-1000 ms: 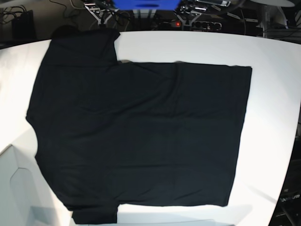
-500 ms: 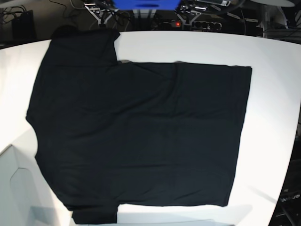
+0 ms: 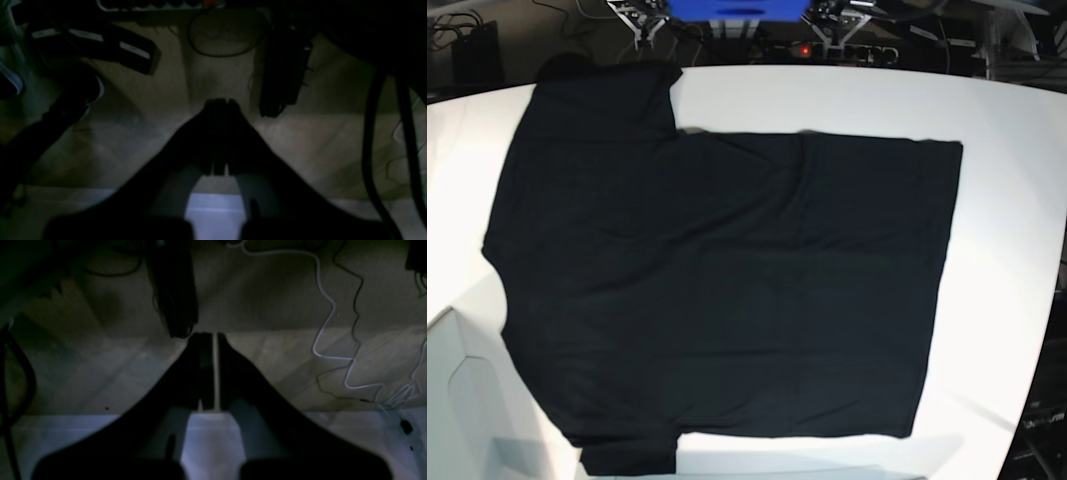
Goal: Fold the T-shirt properly
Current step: 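Lower both grippers from rest toward the shirt's shoulder corners, then grasp the black shirt's shoulder corners with both grippers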
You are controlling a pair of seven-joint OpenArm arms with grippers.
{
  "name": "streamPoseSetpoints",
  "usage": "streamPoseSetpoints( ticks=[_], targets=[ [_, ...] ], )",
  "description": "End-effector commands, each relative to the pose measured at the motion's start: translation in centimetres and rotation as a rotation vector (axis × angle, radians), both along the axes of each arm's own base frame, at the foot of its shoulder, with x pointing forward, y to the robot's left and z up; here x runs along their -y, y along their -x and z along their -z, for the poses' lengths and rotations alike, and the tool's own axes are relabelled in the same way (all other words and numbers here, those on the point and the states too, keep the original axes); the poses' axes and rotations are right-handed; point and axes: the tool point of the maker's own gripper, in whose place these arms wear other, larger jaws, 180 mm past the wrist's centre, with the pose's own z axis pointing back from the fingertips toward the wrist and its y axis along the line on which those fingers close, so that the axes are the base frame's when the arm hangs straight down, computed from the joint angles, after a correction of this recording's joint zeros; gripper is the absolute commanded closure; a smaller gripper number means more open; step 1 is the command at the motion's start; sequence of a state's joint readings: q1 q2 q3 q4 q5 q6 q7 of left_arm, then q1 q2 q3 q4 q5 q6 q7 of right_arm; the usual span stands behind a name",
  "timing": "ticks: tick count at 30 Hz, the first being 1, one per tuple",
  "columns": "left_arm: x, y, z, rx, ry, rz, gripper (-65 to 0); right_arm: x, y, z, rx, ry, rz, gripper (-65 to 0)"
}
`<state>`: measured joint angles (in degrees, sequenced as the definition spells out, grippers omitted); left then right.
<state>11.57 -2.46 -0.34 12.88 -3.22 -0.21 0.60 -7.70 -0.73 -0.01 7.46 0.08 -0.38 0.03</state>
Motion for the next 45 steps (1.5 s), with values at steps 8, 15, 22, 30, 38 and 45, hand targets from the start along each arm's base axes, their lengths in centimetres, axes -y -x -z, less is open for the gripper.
streamPoseSetpoints(
  ticks=[8,15,22,30,38,45],
  targets=[
    [-6.8,1.2,-3.8,0.145,-0.069,-0.064,-0.1,0.3,3.2,-1.9,0.074,-0.003,0.004,0.0],
    [-9.4,1.2,-8.2,0.249,-0.062,-0.073,-0.1,1.5,0.8,-9.2,0.343,0.024,0.005,0.0],
    [-8.7,0.4,-15.0,0.376,-0.002,-0.034,-0.1,4.1,-2.1,-17.8,0.537,0.069,-0.048,0.0],
    [-10.0,-5.7,-25.5,0.638,-0.025,-0.042,-0.1,5.6,-8.3,-26.5,0.78,0.123,-0.064,-0.7],
    [-11.5,-12.4,-31.3,0.886,-0.091,-0.062,-21.5,5.0,-14.1,-30.3,0.969,0.12,-0.061,-22.3],
    [-13.2,-16.7,-31.1,0.999,-0.125,-0.118,-38.9,5.4,-17.0,-30.0,0.98,0.131,-0.058,-29.6]
  ],
)
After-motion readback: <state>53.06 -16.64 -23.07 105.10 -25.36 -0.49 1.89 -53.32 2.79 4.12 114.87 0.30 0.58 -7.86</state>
